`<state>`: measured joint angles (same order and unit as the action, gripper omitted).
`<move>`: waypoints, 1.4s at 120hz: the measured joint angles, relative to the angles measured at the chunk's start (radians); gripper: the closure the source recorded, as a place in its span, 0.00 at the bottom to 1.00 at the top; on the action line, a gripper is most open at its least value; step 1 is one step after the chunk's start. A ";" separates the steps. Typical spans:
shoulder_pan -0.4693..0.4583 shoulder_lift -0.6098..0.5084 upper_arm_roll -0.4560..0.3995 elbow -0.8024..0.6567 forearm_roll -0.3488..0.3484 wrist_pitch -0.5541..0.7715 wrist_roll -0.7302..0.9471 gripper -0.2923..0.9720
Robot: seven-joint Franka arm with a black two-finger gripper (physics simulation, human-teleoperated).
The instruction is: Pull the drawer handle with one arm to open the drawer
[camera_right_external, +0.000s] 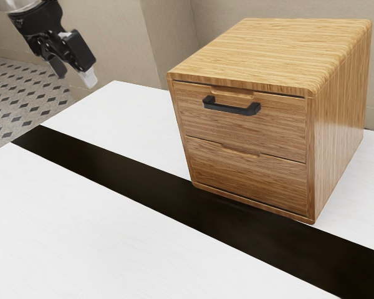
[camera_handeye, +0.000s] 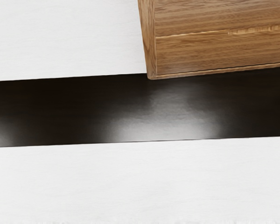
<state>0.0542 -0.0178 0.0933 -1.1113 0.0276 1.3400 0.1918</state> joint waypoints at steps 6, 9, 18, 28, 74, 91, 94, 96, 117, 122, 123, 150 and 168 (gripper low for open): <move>-0.003 0.001 -0.002 0.002 0.006 -0.012 0.003 0.23; -0.006 0.001 -0.003 0.002 0.008 -0.018 0.005 0.23; -0.010 0.016 -0.007 -0.003 0.010 -0.058 0.009 0.23; -0.008 0.064 -0.019 -0.002 0.004 -0.102 0.013 0.23; 0.064 0.001 -0.109 -0.293 0.069 0.161 0.501 0.23; 0.114 0.017 -0.168 -0.289 0.123 0.276 0.739 0.23; 0.113 0.017 -0.169 -0.286 0.127 0.286 0.776 0.23; 0.112 0.016 -0.169 -0.284 0.129 0.292 0.799 0.23; 0.120 0.011 -0.190 -0.269 0.134 0.335 0.991 0.23; 0.147 0.019 -0.222 -0.269 0.134 0.351 1.027 0.24; 0.152 0.023 -0.228 -0.269 0.134 0.355 1.034 0.24; 0.101 0.055 -0.314 -0.308 0.151 0.550 1.181 0.37; -0.087 0.081 -0.329 -0.309 0.134 0.627 1.244 0.38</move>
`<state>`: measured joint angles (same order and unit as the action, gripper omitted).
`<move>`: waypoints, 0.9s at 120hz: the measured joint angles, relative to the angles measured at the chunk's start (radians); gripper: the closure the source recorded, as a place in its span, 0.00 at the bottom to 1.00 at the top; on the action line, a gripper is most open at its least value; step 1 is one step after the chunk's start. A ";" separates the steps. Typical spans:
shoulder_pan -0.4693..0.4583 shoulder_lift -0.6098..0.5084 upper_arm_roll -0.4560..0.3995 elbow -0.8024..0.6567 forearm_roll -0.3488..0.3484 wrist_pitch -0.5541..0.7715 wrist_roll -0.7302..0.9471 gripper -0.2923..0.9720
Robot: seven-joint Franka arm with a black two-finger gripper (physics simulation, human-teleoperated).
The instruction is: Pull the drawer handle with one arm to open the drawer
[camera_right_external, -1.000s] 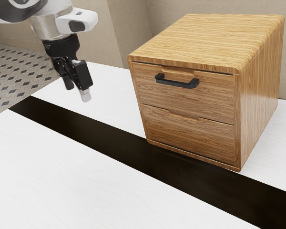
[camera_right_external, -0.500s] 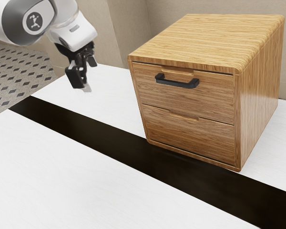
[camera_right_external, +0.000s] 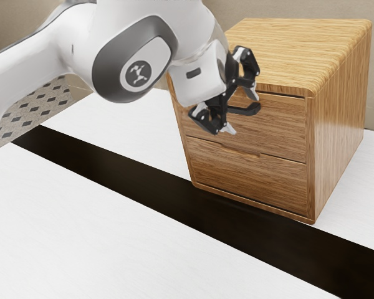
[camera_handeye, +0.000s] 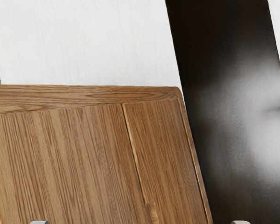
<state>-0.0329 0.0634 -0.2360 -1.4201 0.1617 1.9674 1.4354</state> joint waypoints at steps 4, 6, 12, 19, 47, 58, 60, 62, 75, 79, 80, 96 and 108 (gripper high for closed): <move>-0.026 0.002 0.004 -0.002 -0.012 0.010 0.011 0.38; -0.032 0.002 0.006 -0.002 -0.017 0.015 0.017 0.38; -0.025 0.003 0.008 -0.003 -0.030 0.026 0.032 0.39; 0.017 0.004 0.009 -0.005 -0.048 0.036 0.048 0.39; 0.036 0.049 0.075 -0.003 -0.082 0.053 0.094 0.40; -0.011 0.036 0.097 -0.005 -0.085 0.054 0.106 0.41; -0.013 0.028 0.098 -0.008 -0.085 0.054 0.107 0.42; -0.014 0.020 0.099 -0.010 -0.085 0.053 0.108 0.42; -0.012 -0.005 0.104 -0.028 -0.077 0.050 0.099 0.52; -0.009 -0.006 0.104 -0.029 -0.056 0.049 0.084 0.55; -0.009 -0.007 0.103 -0.030 -0.050 0.048 0.080 0.56; 0.000 -0.002 0.101 -0.031 0.004 0.046 0.004 0.63; 0.007 0.008 0.101 -0.031 0.013 0.044 -0.050 0.66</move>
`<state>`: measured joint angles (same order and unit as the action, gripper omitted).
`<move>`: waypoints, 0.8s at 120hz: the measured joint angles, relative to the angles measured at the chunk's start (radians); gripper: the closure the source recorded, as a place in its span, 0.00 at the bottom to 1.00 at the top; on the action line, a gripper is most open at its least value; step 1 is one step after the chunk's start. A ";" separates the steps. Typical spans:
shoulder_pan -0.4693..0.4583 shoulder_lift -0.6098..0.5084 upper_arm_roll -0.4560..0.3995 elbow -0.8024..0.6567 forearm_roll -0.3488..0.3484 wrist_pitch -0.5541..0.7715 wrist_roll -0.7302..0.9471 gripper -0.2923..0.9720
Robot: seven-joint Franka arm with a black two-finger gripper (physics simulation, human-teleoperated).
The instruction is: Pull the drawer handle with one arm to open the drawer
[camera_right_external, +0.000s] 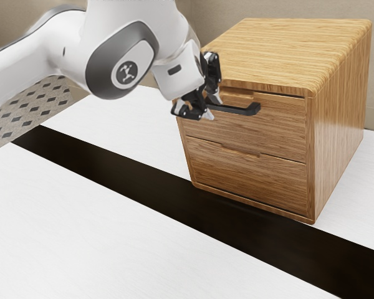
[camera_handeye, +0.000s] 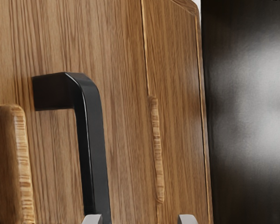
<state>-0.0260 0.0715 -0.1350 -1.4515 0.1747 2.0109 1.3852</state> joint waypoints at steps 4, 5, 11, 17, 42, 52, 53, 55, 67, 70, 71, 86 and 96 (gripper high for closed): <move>0.003 0.004 0.000 0.001 -0.001 0.000 -0.016 0.67; 0.004 0.005 0.000 0.001 -0.001 0.000 -0.020 0.67; 0.012 0.006 0.001 0.005 -0.001 -0.001 -0.043 0.68; 0.019 0.007 0.001 0.008 -0.002 0.000 -0.063 0.68; 0.010 0.033 -0.004 0.019 -0.003 0.007 -0.131 0.66; 0.003 0.035 -0.005 0.035 0.001 0.009 -0.149 0.64; 0.003 0.035 -0.006 0.037 0.001 0.009 -0.151 0.64; 0.004 0.036 -0.008 0.040 0.001 0.009 -0.154 0.63; 0.004 0.054 -0.017 0.062 0.003 0.011 -0.170 0.61; 0.004 0.061 -0.017 0.068 0.003 0.014 -0.174 0.60; 0.004 0.063 -0.017 0.069 0.004 0.015 -0.175 0.60; 0.011 0.091 -0.015 0.075 0.007 0.032 -0.191 0.59; 0.007 0.104 -0.015 0.067 0.006 0.039 -0.200 0.60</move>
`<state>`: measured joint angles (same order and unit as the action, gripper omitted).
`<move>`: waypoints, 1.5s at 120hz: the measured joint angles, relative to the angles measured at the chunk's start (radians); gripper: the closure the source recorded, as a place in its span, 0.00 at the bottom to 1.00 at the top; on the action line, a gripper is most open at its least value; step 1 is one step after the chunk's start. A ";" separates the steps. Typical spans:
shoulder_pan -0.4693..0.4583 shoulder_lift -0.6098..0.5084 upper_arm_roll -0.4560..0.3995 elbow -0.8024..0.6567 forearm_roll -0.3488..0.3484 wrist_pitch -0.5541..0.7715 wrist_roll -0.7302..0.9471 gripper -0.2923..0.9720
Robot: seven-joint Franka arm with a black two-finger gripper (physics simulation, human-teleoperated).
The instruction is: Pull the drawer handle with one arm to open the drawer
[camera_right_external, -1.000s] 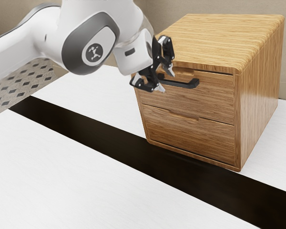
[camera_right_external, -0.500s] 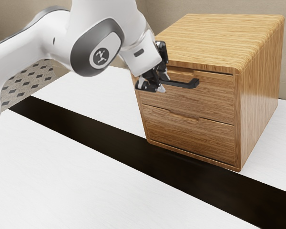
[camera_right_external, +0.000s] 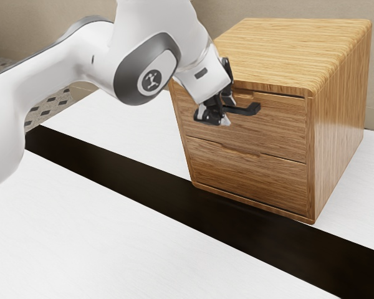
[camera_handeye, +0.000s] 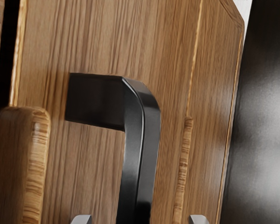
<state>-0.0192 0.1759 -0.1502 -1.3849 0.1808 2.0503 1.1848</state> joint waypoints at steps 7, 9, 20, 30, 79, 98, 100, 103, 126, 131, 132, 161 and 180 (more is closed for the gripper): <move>-0.002 -0.002 -0.001 -0.014 0.000 0.004 -0.006 0.64; -0.003 -0.004 -0.001 -0.016 0.000 0.005 -0.007 0.66; -0.002 -0.032 -0.002 -0.052 0.000 0.010 -0.016 0.72; -0.003 -0.080 -0.002 -0.118 -0.002 0.013 -0.023 0.77; 0.009 -0.324 -0.030 -0.383 0.001 0.032 -0.063 0.85; 0.002 -0.390 -0.048 -0.453 0.001 0.030 -0.078 0.85; 0.002 -0.398 -0.051 -0.461 0.001 0.030 -0.080 0.85; 0.001 -0.413 -0.054 -0.475 0.001 0.029 -0.082 0.85; -0.003 -0.502 -0.054 -0.552 -0.004 0.016 -0.096 0.85; -0.003 -0.512 -0.052 -0.565 -0.005 0.011 -0.099 0.84; -0.003 -0.515 -0.051 -0.568 -0.005 0.011 -0.099 0.84; -0.001 -0.564 -0.050 -0.622 -0.007 -0.015 -0.114 0.84; 0.000 -0.600 -0.051 -0.644 -0.018 -0.028 -0.119 0.83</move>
<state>-0.0188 -0.4236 -0.2012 -2.0293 0.1629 2.0218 1.0659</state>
